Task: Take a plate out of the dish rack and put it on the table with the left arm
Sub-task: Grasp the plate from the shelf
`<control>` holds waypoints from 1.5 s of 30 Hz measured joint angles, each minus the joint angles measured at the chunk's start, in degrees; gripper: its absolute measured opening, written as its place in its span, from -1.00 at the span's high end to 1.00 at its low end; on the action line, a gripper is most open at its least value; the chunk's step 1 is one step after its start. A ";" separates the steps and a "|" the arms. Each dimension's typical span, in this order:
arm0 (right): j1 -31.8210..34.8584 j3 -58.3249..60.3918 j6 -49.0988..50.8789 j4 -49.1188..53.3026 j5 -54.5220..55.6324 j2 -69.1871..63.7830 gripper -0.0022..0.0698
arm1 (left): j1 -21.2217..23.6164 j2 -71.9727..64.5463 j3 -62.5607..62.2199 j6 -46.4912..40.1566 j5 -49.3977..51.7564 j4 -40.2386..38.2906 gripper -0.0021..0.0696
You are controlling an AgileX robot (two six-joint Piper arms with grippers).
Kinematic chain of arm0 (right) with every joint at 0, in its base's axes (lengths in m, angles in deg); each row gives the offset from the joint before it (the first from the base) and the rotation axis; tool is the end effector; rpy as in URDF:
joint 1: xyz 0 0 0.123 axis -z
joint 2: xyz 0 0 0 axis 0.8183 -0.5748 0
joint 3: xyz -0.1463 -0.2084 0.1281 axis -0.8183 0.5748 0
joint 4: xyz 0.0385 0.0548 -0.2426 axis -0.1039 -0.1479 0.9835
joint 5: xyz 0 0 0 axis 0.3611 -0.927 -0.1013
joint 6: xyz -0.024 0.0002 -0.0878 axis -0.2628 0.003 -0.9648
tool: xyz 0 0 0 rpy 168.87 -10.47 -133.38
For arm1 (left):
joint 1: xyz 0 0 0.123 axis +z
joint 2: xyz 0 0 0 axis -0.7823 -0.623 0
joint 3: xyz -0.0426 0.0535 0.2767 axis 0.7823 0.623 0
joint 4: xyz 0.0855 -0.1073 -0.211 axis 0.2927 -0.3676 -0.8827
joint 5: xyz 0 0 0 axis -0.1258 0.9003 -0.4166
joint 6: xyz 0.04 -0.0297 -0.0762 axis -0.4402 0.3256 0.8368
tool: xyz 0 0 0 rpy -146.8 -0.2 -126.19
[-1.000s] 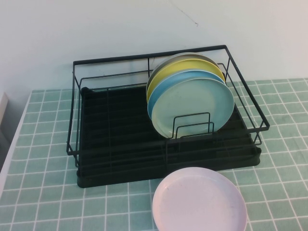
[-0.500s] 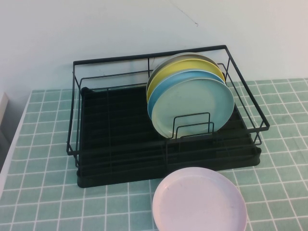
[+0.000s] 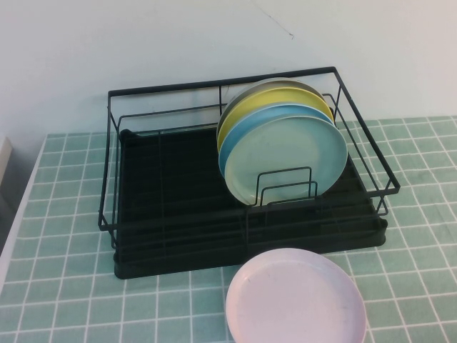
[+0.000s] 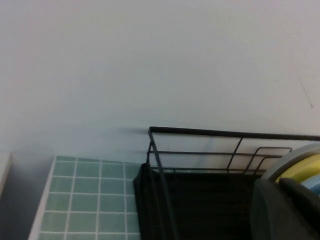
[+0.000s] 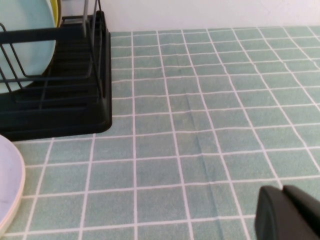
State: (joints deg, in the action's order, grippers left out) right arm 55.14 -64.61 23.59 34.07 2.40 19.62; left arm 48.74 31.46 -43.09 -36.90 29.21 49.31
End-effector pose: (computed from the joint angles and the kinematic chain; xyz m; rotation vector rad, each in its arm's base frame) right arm 0.0528 -0.0003 0.1756 0.0036 1.8452 -0.0028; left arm 0.1268 -0.0131 0.3883 -0.1427 1.6959 -0.3143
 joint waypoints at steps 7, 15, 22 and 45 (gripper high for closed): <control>0.00 0.00 0.00 0.00 0.00 0.00 0.94 | 0.00 -6.58 -0.89 -6.82 2.51 -9.69 0.95; 0.00 0.00 0.00 0.00 0.00 0.00 0.94 | 0.00 -18.06 -8.39 -39.34 21.28 -26.26 0.95; 0.00 0.00 0.00 0.00 0.00 0.00 0.94 | -0.23 -29.02 -19.16 -52.00 25.88 -36.42 0.85; 0.00 0.00 0.00 0.00 0.00 0.00 0.94 | -20.74 -56.30 -26.25 -62.43 7.03 -22.73 0.08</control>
State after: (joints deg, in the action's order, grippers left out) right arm 55.14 -64.61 23.59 34.07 2.40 19.62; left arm 28.00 -24.85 -69.34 -99.34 36.24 26.58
